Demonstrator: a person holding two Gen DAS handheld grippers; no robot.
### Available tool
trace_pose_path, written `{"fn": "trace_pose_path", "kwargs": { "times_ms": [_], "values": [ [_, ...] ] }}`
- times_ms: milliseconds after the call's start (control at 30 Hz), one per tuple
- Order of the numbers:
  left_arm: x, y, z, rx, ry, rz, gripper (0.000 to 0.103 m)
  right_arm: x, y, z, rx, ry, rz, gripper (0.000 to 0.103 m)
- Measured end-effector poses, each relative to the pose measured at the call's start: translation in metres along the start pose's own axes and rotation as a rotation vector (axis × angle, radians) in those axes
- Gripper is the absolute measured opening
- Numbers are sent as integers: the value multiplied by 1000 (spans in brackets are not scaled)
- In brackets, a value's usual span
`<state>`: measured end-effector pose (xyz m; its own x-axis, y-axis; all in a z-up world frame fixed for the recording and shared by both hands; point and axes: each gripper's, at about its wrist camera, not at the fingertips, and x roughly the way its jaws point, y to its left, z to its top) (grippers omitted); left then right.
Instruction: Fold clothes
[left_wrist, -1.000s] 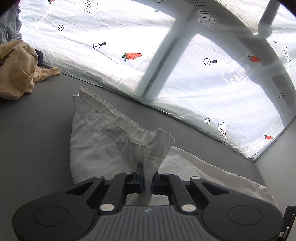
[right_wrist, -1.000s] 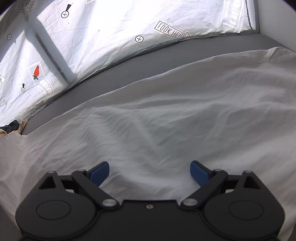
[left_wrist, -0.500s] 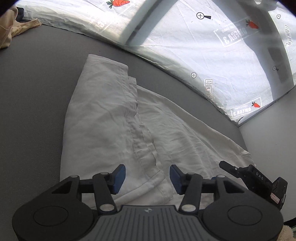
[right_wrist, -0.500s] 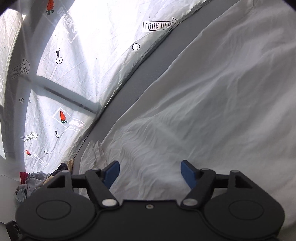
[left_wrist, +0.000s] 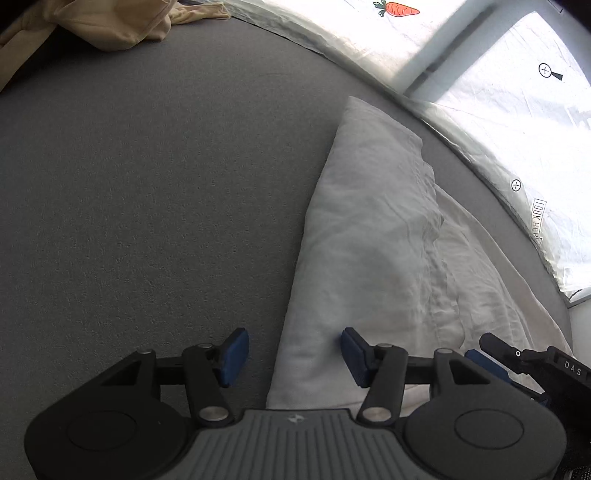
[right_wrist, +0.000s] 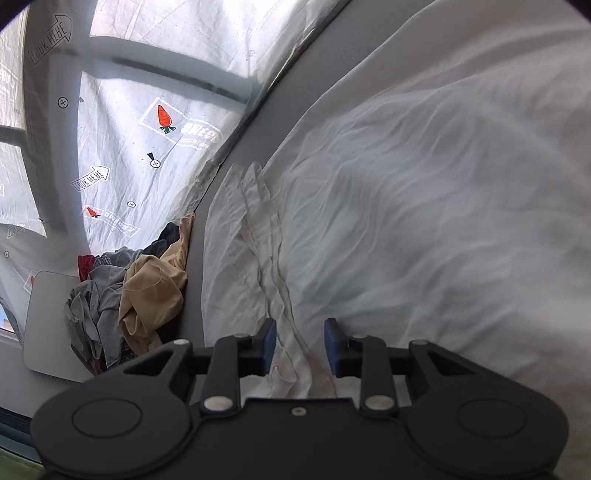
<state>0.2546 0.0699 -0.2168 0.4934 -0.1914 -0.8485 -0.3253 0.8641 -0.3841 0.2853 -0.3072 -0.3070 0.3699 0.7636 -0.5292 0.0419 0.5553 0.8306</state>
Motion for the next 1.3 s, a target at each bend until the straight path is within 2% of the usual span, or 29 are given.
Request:
{"fn": "trace_pose_path", "kwargs": {
  "times_ms": [233, 400, 533, 600, 667, 700, 733, 800, 833, 900, 1000, 1067, 1100, 1200, 1300],
  "values": [
    [2, -8, -1, 40, 16, -7, 70, 29, 6, 5, 1, 79, 45, 37],
    [5, -12, -1, 47, 23, -8, 73, 34, 13, 4, -13, 128, 154, 35],
    [6, -10, -1, 29, 23, -31, 78, 42, 17, 4, -40, 134, 90, 36],
    [5, -11, -2, 32, 24, -32, 79, 45, 17, 5, -25, 130, 110, 43],
    [6, -10, -2, 28, 23, -37, 80, 45, 17, 6, 24, 123, 163, 63],
    [6, -10, -2, 26, 23, -39, 81, 45, 16, 7, 46, 117, 192, 68],
    [6, -10, -2, 24, 23, -41, 81, 45, 16, 8, 70, 109, 220, 72],
    [6, -10, -2, 19, 22, -48, 85, 46, 14, 8, 116, 96, 241, 72],
    [7, -10, -1, 13, 22, -59, 87, 48, 15, 9, 119, 92, 231, 72],
    [9, -9, -1, 3, 23, -81, 95, 57, 25, 8, 34, 114, 164, 65],
    [13, -13, 0, -3, 28, -94, 102, 67, 38, 5, -57, 128, 108, 47],
    [14, -15, -1, 5, 28, -87, 103, 71, 37, 5, -37, 121, 72, 20],
    [14, -16, -1, 11, 28, -82, 103, 71, 34, 5, -23, 114, 62, 15],
    [14, -17, -2, 18, 32, -80, 103, 47, 36, -3, -85, 2, 87, 12],
    [14, -18, 0, 16, 42, -74, 103, 23, 47, -11, -158, -47, 107, 12]
  ]
}}
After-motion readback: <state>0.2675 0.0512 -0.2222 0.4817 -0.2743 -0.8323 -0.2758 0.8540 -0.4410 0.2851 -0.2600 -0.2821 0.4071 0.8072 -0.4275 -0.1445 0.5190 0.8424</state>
